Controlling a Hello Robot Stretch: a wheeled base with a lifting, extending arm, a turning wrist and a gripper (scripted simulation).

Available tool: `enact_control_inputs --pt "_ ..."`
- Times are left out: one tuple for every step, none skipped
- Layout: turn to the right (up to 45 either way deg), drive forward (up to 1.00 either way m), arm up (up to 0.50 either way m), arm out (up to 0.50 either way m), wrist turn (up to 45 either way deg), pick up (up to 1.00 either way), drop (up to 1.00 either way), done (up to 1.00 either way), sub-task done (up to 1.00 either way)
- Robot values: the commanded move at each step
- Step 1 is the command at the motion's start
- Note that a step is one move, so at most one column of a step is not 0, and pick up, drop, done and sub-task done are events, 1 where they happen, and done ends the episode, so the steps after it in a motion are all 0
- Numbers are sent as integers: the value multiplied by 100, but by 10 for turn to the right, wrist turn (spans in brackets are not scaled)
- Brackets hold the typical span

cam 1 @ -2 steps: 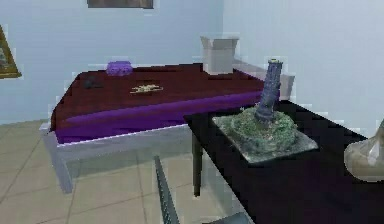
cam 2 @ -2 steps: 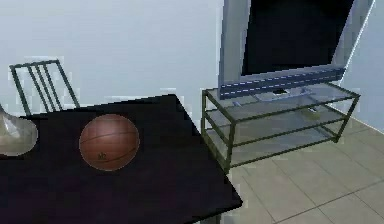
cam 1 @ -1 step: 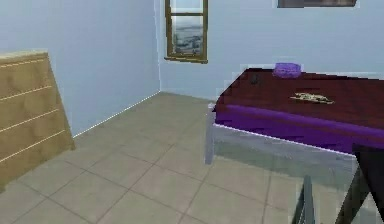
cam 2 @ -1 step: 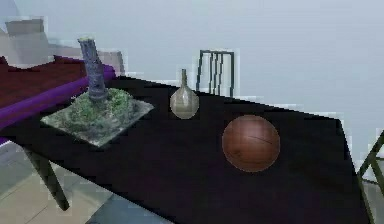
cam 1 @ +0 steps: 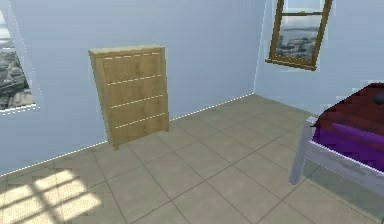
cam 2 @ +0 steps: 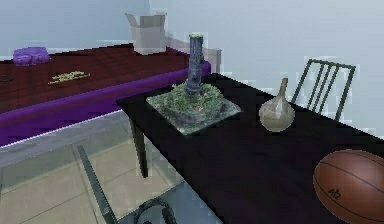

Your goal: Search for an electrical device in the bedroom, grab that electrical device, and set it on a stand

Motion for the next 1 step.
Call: enact_control_inputs --pt "0 0 50 0 0 0 0 0 0"
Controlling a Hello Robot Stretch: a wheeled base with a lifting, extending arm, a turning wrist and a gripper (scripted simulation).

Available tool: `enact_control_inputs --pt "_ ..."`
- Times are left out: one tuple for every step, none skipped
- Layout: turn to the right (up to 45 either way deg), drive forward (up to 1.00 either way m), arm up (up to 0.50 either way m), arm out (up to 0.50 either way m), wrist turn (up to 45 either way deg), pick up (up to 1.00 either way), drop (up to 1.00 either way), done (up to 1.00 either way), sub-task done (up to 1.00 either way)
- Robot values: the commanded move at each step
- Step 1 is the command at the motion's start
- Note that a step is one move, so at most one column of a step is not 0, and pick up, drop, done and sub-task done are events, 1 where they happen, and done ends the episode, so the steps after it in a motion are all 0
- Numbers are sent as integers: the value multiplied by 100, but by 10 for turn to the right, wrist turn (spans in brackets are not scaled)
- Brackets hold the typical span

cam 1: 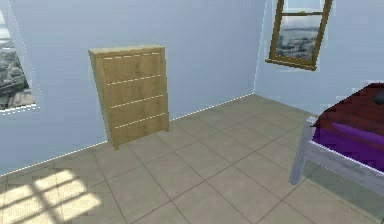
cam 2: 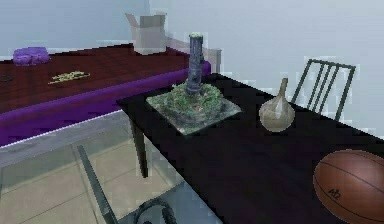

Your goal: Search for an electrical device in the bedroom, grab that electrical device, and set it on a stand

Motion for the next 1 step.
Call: enact_control_inputs --pt "0 0 14 0 0 0 0 0 0"
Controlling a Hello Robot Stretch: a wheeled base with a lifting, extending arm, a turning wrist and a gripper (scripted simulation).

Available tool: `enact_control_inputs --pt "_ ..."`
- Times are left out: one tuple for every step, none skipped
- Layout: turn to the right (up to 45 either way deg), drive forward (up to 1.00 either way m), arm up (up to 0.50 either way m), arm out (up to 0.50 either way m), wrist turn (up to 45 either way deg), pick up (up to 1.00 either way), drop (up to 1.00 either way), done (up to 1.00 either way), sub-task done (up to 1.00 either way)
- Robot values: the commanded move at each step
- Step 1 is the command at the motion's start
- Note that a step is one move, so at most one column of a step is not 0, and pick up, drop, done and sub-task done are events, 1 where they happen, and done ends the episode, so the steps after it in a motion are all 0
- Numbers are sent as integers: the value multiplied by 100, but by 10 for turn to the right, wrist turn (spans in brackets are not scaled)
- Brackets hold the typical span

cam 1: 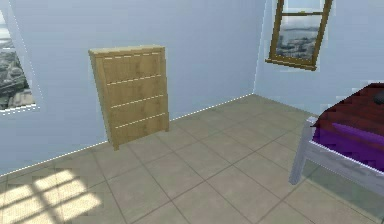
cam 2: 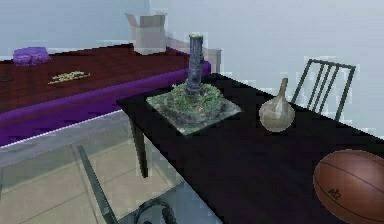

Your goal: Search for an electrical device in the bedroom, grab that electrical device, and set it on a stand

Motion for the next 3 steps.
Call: enact_control_inputs --pt "0 0 0 18 0 0 0 0 0" --pt "0 0 0 0 450 0 0 0 0" --pt "0 0 0 0 450 0 0 0 0"
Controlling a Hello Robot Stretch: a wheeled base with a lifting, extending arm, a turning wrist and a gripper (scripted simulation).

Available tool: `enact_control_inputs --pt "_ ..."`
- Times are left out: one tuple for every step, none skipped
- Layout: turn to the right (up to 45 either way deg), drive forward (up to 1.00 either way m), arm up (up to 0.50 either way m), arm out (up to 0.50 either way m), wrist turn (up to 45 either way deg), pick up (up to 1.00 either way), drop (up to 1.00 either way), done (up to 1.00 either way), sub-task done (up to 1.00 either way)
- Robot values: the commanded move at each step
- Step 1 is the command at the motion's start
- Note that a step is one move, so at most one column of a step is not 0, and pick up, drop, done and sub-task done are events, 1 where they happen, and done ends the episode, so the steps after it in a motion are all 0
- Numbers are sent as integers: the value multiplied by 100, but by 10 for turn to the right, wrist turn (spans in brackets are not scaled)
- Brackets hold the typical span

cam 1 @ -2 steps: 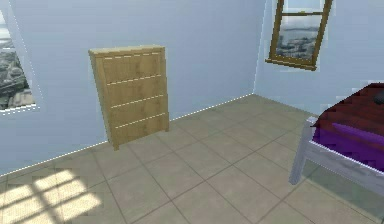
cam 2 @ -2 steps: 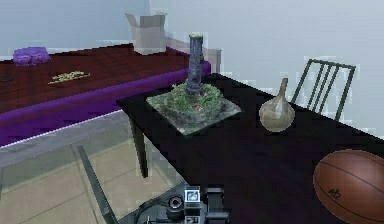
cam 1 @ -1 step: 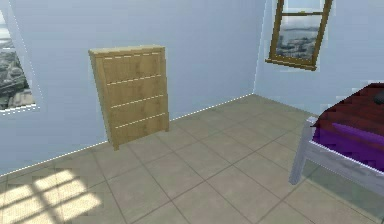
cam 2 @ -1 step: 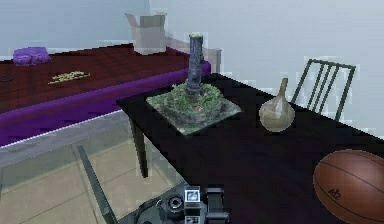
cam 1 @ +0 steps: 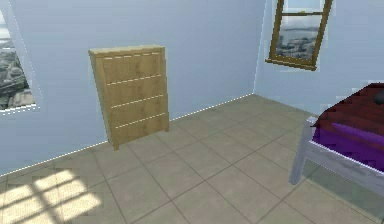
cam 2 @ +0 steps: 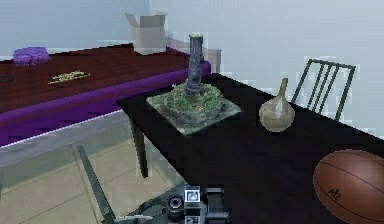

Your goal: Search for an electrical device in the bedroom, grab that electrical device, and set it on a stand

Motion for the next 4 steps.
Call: enact_control_inputs --pt "0 0 0 0 450 0 0 0 0" --pt "0 0 0 0 90 0 0 0 0" --pt "0 0 -30 0 0 0 0 0 0" --pt "0 0 0 0 0 100 0 0 0"
